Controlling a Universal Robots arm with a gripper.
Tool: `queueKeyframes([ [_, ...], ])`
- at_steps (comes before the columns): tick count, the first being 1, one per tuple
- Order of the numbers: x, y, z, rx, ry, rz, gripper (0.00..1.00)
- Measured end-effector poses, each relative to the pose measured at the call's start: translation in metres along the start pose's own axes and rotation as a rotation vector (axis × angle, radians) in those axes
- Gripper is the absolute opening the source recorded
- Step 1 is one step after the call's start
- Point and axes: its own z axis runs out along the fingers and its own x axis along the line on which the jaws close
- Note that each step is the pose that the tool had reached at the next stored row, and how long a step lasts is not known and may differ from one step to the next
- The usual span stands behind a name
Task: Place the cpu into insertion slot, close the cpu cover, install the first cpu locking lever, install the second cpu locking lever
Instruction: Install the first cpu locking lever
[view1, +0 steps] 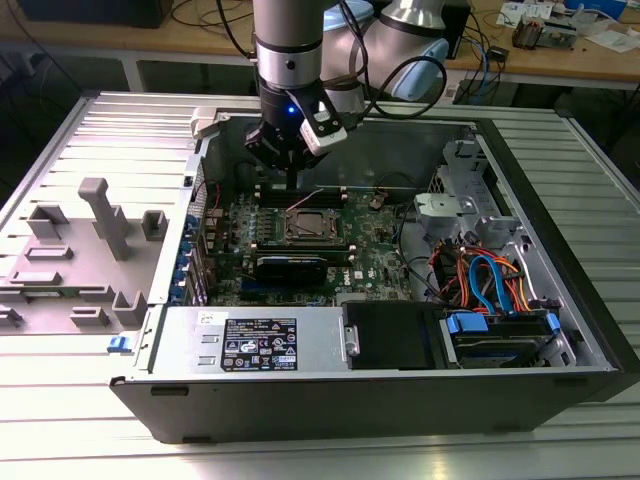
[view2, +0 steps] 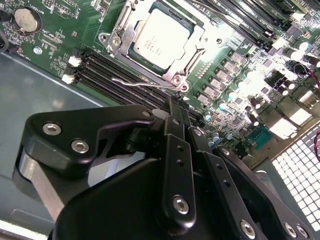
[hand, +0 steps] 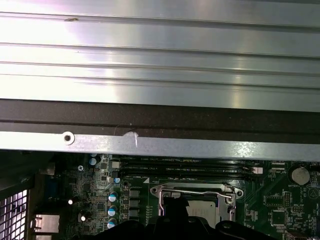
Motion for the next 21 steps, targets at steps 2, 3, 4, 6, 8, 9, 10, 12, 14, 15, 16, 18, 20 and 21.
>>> queueKeyframes([
  [2,0.0,0.0,0.0,0.0,-0.0001,0.0,0.11],
  [3,0.0,0.0,0.0001,0.0,0.0,0.0,0.11],
  [4,0.0,0.0001,0.0007,-0.0005,-0.0004,0.0,0.11],
  [6,-0.0011,-0.0001,0.0022,-0.0002,-0.0002,0.0,0.11],
  [8,-0.0043,-0.0003,0.0044,-0.0001,-0.0003,0.0,0.11],
  [9,-0.0061,-0.0004,0.0058,-0.0001,-0.0002,0.001,0.11],
  [10,-0.0082,-0.0005,0.0073,-0.0001,-0.0002,0.001,0.11],
  [12,-0.0115,-0.0005,0.0108,0.0,-0.0002,0.001,0.11],
  [14,-0.0132,-0.0002,0.0155,0.0001,-0.0001,0.001,0.11],
  [15,-0.0133,0.0,0.0173,0.0,-0.0002,0.001,0.11],
  [16,-0.0135,0.0002,0.0201,0.0,-0.0002,0.001,0.11],
  [18,-0.0137,0.0003,0.0233,-0.0001,-0.0002,0.001,0.11],
  [20,-0.0136,0.0002,0.0238,0.0002,0.0,0.001,0.11],
  [21,-0.0136,0.0003,0.024,0.0001,-0.0002,0.001,0.11],
])
